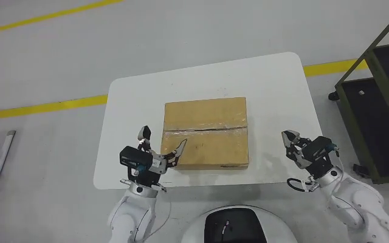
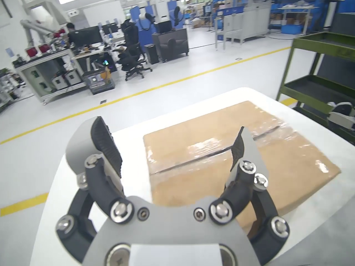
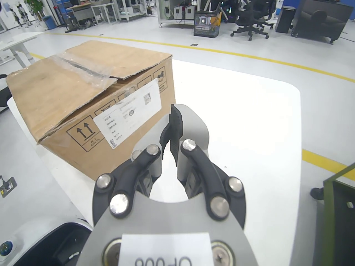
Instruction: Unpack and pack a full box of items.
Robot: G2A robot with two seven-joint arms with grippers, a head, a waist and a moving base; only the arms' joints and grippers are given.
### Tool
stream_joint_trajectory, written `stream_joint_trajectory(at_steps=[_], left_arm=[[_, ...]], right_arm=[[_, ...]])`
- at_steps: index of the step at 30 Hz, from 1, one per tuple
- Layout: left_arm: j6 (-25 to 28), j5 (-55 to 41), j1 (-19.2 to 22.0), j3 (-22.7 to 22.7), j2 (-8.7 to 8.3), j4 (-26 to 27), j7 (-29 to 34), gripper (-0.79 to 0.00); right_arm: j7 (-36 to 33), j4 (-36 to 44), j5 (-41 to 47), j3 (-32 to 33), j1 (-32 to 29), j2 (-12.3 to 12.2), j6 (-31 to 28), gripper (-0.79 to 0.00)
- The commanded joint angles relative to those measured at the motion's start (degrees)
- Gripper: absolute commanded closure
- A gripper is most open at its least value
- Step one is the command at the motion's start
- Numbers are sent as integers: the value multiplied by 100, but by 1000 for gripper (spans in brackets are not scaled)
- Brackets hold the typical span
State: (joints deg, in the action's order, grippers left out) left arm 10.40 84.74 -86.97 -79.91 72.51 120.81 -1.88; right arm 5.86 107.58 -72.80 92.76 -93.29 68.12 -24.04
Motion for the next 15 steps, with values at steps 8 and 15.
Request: stream_joint_trajectory(at_steps=[8,15], left_arm=[[207,354,295,623,28,-47,139,-785],[207,354,295,623,28,-47,139,-785]], right_arm=[[119,245,297,611,-589,-45,-151,0],[170,255,393,677,-656,-49,-213,0]])
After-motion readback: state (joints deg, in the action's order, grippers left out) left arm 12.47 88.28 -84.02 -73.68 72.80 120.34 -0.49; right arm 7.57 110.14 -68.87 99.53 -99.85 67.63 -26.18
